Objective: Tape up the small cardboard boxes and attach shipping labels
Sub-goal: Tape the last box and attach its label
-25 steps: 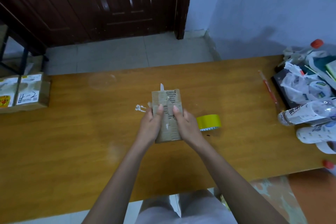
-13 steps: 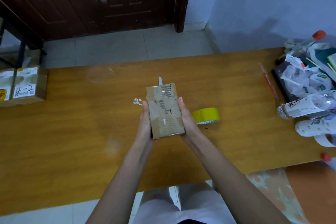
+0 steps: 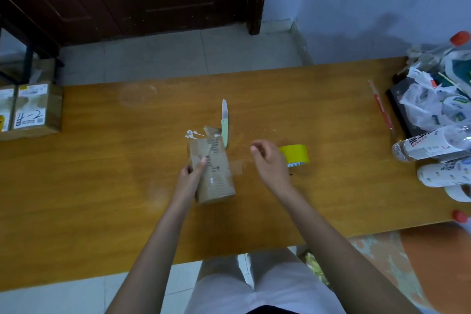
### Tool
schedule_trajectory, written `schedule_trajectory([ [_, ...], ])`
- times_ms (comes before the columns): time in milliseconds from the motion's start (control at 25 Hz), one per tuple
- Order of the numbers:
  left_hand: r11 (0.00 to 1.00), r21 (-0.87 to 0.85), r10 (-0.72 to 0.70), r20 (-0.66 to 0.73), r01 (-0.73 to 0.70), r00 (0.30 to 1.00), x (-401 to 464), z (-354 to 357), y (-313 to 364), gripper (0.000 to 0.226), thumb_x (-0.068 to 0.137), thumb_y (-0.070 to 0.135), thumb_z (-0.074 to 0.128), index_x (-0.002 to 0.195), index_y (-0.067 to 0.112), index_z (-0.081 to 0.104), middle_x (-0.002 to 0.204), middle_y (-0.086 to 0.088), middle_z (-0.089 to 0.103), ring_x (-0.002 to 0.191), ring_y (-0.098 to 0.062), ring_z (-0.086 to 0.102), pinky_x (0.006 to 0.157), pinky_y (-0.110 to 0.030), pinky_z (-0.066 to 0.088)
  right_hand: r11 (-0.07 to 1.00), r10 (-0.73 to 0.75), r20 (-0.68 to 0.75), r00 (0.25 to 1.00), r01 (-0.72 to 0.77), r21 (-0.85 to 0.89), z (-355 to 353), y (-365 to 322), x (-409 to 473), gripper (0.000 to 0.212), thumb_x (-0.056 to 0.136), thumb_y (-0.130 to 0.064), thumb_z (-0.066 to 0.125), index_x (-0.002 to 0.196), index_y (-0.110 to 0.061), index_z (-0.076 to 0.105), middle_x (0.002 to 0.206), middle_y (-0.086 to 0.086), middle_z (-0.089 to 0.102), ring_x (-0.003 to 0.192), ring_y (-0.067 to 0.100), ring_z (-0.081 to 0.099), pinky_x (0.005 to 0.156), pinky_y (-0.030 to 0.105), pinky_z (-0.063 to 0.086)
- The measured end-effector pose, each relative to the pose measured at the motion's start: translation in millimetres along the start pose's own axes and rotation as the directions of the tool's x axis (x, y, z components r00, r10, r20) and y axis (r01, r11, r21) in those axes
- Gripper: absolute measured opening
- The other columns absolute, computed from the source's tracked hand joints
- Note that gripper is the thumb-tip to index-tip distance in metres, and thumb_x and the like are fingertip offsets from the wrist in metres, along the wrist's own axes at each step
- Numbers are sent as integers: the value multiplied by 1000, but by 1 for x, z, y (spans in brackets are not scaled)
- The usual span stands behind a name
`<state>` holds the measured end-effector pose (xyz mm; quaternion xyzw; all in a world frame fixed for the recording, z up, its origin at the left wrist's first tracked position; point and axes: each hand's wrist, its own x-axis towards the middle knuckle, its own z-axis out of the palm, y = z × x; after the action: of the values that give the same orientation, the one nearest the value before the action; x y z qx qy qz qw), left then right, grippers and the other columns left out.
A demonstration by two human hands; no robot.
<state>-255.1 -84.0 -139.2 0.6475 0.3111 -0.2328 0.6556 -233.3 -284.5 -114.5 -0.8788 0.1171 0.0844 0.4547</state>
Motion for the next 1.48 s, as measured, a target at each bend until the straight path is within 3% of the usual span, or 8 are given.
schedule_trajectory([
  [160, 980, 193, 68, -94, -49, 993, 16, -17, -23, 22, 94, 44, 58, 107, 27, 60, 108, -4, 68, 98, -26, 68, 74, -35, 55, 873, -236, -159, 958, 137, -468, -50, 30, 31, 23, 95, -26, 56, 103, -7, 66, 100, 11, 64, 99, 31, 57, 84, 40, 46],
  [280, 856, 516, 120, -189, -5, 975, 30, -21, -41, 51, 98, 47, 49, 124, 5, 58, 129, -18, 51, 121, -36, 49, 101, -45, 44, 745, -176, -95, 980, 69, -664, -60, 51, 45, 35, 98, -40, 47, 100, -12, 68, 99, 7, 65, 101, 30, 56, 81, 38, 40],
  [520, 873, 486, 181, -248, -39, 952, 41, -24, -46, 49, 95, 46, 54, 114, 2, 61, 118, -20, 59, 107, -36, 59, 90, -52, 51, 762, -7, 13, 1000, 13, -648, -55, 68, 51, 55, 89, -64, 48, 76, -13, 66, 61, 5, 56, 71, 31, 61, 54, 31, 30],
  [680, 895, 444, 197, -306, -44, 931, 37, -16, -44, 55, 88, 51, 63, 119, 6, 56, 121, -14, 58, 109, -32, 58, 90, -52, 52, 780, 90, 17, 996, -60, -622, -48, 55, 49, 69, 71, -74, 64, 49, -17, 33, 43, -1, 35, 54, 27, 44, 54, 32, 23],
  [920, 892, 442, 271, -352, -96, 896, 41, -21, -39, 53, 86, 38, 71, 121, 2, 56, 120, -17, 60, 113, -36, 58, 93, -52, 50, 956, 50, 40, 998, -36, -290, -43, 44, 49, 68, 68, -64, 73, 52, -22, 23, 49, -4, 19, 48, 12, 21, 51, 35, 12],
  [1080, 901, 424, 271, -371, -98, 888, 49, -40, -33, 44, 87, 32, 70, 116, 1, 61, 117, -18, 63, 111, -37, 59, 94, -53, 49, 998, 56, 31, 998, -55, -35, -31, 40, 38, 61, 60, -59, 77, 50, -12, 41, 47, 9, 30, 43, 19, 31, 48, 32, 21],
  [1200, 891, 438, 301, -370, -120, 879, 49, -38, -35, 44, 88, 31, 70, 116, -1, 60, 116, -20, 62, 111, -38, 57, 95, -52, 48, 971, 118, 42, 992, -124, 203, -29, 35, 30, 52, 56, -56, 81, 44, -23, 42, 40, -9, 35, 38, 6, 38, 43, 13, 25],
  [1480, 892, 444, 278, -385, -88, 880, 48, -38, -37, 53, 88, 38, 67, 122, -1, 55, 123, -20, 56, 116, -39, 53, 95, -54, 47, 871, 46, 139, 989, -108, 479, -31, 15, 19, 49, 60, -49, 81, 51, -19, 42, 49, -6, 35, 46, 9, 38, 46, 20, 29],
])
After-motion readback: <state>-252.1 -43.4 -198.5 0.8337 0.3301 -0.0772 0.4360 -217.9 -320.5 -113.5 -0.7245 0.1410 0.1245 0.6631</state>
